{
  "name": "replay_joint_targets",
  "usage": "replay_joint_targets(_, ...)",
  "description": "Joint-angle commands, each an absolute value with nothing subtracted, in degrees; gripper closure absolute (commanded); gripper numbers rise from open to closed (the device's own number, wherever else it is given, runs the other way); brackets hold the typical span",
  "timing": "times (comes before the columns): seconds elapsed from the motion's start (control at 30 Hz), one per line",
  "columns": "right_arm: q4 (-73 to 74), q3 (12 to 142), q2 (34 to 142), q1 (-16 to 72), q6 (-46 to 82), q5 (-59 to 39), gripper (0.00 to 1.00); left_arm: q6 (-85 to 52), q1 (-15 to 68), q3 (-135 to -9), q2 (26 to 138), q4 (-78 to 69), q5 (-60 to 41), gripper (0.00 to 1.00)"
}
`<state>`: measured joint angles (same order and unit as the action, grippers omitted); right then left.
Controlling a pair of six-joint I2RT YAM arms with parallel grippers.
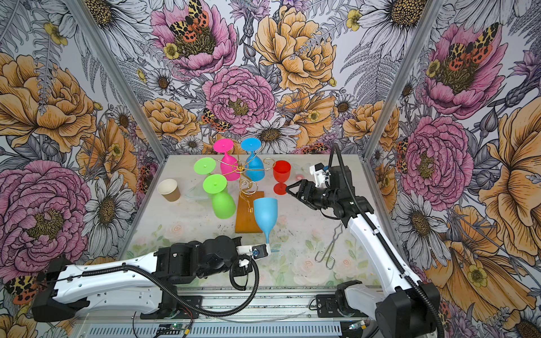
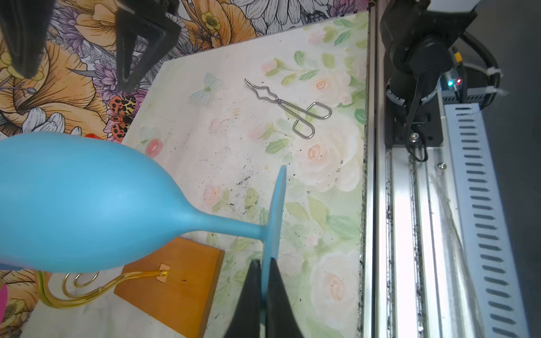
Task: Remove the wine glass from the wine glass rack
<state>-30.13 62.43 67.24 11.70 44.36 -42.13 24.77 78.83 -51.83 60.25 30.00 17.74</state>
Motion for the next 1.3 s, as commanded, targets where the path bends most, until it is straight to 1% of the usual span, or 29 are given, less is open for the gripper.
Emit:
replay_joint_targets(0.0, -31.74, 65.78, 68.06, 12.36, 43.12, -43.51, 0.24, 36.20, 80.36, -52.48, 61.07, 31.93, 27.47, 1.00)
replay_joint_targets(0.17, -33.97, 69.23, 69.92, 14.41, 41.74, -42.87, 0.26, 45.35, 81.74, -50.59, 61.63, 31.91, 33.24, 1.00)
replay_joint_targets(0.4, -36.78, 71.41, 72.36, 17.03, 39.94, -43.40, 0.34, 55.86, 81.74, -48.67, 61.37, 31.82, 39.44, 1.00)
replay_joint_targets(0.73, -39.55, 71.49, 73.59, 18.96, 36.93, -45.90, 0.39, 61.53, 81.30, -46.24, 61.62, 31.07, 44.88, 1.00)
replay_joint_targets(0.83, -39.64, 71.11, 74.32, 19.49, 36.46, -47.07, 0.45, 63.85, 80.95, -45.16, 60.92, 29.70, 45.34, 1.00)
replay_joint_targets(1.27, -40.25, 70.20, 76.96, 21.03, 34.48, -48.80, 0.62, 75.28, 79.72, -41.17, 58.74, 23.16, 50.92, 1.00)
